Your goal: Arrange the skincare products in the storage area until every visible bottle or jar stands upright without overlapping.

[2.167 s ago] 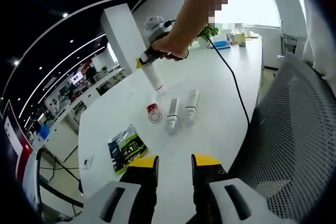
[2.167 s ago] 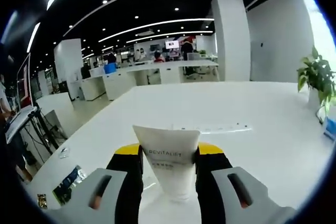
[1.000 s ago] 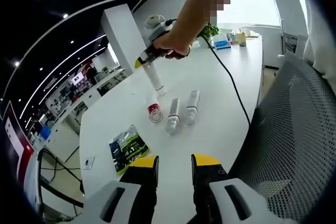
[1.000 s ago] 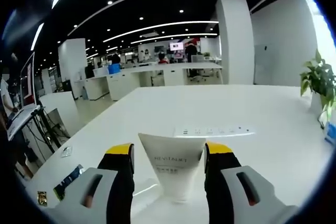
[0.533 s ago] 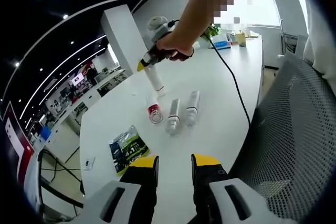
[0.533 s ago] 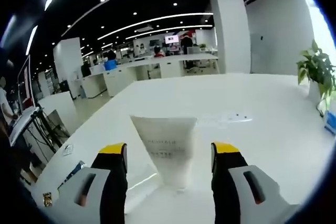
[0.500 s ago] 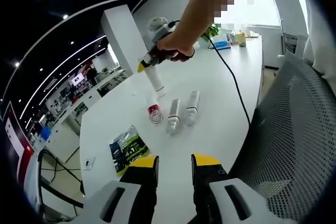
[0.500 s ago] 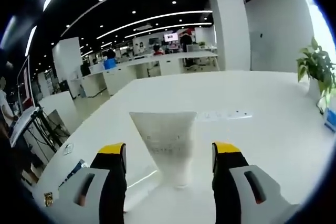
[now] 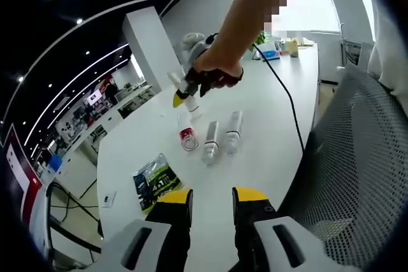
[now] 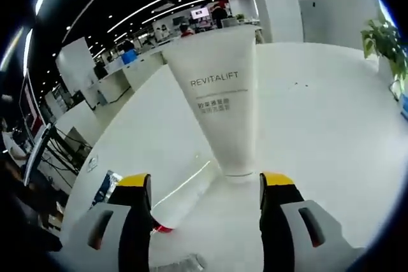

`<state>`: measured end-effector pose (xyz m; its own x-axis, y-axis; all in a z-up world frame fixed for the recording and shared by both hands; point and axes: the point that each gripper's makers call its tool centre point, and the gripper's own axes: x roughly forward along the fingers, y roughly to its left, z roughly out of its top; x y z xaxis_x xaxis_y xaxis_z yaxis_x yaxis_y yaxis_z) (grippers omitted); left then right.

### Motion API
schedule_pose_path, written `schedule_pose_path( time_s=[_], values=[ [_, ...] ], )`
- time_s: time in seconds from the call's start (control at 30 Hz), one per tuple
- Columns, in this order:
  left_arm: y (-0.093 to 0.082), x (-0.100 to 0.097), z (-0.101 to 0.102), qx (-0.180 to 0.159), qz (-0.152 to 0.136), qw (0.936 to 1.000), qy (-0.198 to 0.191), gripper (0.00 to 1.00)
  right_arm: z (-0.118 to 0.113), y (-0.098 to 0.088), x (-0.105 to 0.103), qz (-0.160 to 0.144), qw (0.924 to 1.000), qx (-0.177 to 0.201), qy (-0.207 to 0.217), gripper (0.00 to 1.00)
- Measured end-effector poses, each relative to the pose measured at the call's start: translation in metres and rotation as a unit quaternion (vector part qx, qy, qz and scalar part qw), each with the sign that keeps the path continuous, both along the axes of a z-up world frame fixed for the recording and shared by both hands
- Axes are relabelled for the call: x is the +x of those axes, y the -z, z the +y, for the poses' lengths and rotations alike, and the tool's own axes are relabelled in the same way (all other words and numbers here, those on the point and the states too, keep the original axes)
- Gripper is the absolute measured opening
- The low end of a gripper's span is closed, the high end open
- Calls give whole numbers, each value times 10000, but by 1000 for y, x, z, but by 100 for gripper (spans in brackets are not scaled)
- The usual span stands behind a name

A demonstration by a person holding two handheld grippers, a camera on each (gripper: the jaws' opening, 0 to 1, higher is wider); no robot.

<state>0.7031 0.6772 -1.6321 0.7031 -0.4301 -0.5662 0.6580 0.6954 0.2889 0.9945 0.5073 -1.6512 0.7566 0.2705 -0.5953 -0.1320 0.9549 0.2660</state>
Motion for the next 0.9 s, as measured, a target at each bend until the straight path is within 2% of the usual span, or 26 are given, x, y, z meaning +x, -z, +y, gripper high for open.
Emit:
schedule_pose_path(
  time_s=[0.2,0.33,0.43,0.5,0.53,0.63,0.7,0.77,0.83,0.87,0.9],
  values=[
    [-1,0,0,-4,-6,10000,-14,26,14,2,-11,175,9997,158,-57,63],
    [-2,1,1,-2,-23,10000,-25,26,29,7,-24,331,9987,281,-275,61],
    [-3,1,1,-16,-56,10000,-35,25,43,8,-36,487,9965,538,-422,58],
    [-3,1,1,-11,-49,10000,-29,25,50,6,-43,508,9957,501,-590,59],
    [-2,1,1,-6,-49,10000,-27,25,51,2,-44,450,9957,390,-713,55],
    [-3,1,1,-14,-54,10000,-30,25,61,-8,-46,369,9914,209,-1239,52],
    [-3,1,1,-9,-56,10000,-18,25,68,-17,-46,264,9860,45,-1644,51],
    [-3,1,0,-6,-64,10000,-8,25,78,-26,-48,232,9774,-55,-2102,43],
    [-4,1,1,-14,-86,10000,-18,25,94,-31,-56,355,9653,65,-2588,37],
    [-3,1,0,-27,-78,10000,-18,25,99,-31,-59,387,9598,4,-2780,37],
    [-3,1,0,-14,-78,10000,-15,25,107,-28,-66,483,9454,-125,-3221,38]
  ],
)
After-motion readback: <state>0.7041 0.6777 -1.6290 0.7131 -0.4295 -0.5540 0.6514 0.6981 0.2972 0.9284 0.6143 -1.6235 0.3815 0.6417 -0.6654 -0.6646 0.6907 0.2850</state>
